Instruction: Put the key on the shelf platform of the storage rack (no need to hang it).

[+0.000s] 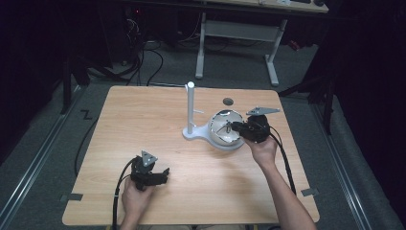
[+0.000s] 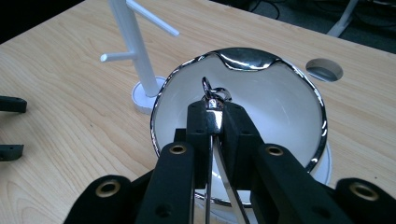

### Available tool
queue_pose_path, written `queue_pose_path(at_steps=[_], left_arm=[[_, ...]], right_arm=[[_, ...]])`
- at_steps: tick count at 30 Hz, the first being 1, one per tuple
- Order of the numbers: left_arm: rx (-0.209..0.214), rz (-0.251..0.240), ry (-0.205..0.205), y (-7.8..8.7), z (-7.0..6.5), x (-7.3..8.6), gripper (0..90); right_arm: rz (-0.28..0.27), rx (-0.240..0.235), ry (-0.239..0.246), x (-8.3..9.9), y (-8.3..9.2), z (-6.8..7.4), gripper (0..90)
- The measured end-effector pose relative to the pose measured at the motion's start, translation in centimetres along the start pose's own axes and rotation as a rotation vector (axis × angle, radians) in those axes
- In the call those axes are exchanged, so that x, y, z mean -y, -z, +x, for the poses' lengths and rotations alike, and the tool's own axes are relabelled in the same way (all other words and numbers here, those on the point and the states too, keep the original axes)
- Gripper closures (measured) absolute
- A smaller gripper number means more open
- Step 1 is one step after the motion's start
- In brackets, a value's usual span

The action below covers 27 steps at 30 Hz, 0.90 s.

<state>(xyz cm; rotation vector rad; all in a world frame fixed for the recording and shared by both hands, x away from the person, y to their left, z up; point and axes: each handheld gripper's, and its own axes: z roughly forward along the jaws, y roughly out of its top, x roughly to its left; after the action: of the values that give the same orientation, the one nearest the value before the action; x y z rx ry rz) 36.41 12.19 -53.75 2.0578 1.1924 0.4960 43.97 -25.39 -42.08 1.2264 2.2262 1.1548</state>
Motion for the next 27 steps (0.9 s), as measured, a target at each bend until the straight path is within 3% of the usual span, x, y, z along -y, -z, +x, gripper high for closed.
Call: queue_pose_path(at_steps=[7,16,27], left_arm=[[0.001,0.000,-0.002,0.0,0.0,0.0,15.8],[0.001,0.000,-0.002,0.0,0.0,0.0,15.8],[0.001,0.000,-0.003,0.0,0.0,0.0,15.8]], right_arm=[[0.021,0.008,-0.008,0.1,-1.3,-0.2,82.3],[0.030,0.025,-0.054,0.3,-2.4,-1.1,82.2],[0.057,0.068,-0.062,0.1,-4.1,-1.5,82.2]])
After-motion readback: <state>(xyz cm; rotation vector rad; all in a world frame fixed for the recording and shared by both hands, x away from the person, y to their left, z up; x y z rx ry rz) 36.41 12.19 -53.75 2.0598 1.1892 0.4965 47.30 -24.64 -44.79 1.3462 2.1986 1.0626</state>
